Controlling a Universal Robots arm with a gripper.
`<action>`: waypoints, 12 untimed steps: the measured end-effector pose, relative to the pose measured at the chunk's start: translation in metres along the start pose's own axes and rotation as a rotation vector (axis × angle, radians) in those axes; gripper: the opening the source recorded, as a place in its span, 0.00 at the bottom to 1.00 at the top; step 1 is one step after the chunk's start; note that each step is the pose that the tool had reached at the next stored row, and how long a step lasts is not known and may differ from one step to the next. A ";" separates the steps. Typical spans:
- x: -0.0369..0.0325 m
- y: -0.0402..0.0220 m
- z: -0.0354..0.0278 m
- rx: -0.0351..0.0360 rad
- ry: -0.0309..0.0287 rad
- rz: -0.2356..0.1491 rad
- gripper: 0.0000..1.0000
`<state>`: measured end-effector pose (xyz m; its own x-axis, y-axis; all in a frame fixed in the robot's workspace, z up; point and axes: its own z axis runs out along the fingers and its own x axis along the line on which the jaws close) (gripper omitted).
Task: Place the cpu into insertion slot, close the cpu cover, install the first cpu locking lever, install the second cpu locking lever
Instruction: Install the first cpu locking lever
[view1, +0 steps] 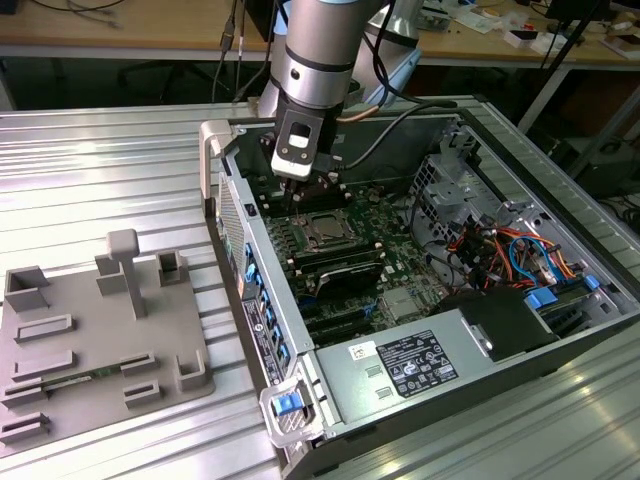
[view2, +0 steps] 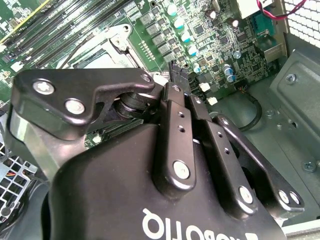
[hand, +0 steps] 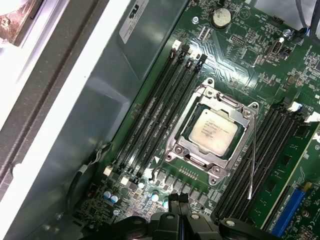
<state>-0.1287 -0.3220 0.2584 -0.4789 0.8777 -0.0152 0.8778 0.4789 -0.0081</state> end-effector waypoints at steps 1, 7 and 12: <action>0.0000 0.0000 0.0000 0.0000 0.0000 0.000 0.11; 0.0004 -0.0004 0.0000 -0.0001 0.0000 0.000 0.11; 0.0025 -0.0045 0.0000 -0.0008 0.0001 -0.035 0.11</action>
<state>-0.1338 -0.3219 0.2584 -0.5092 0.8605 -0.0148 0.8607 0.5091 -0.0078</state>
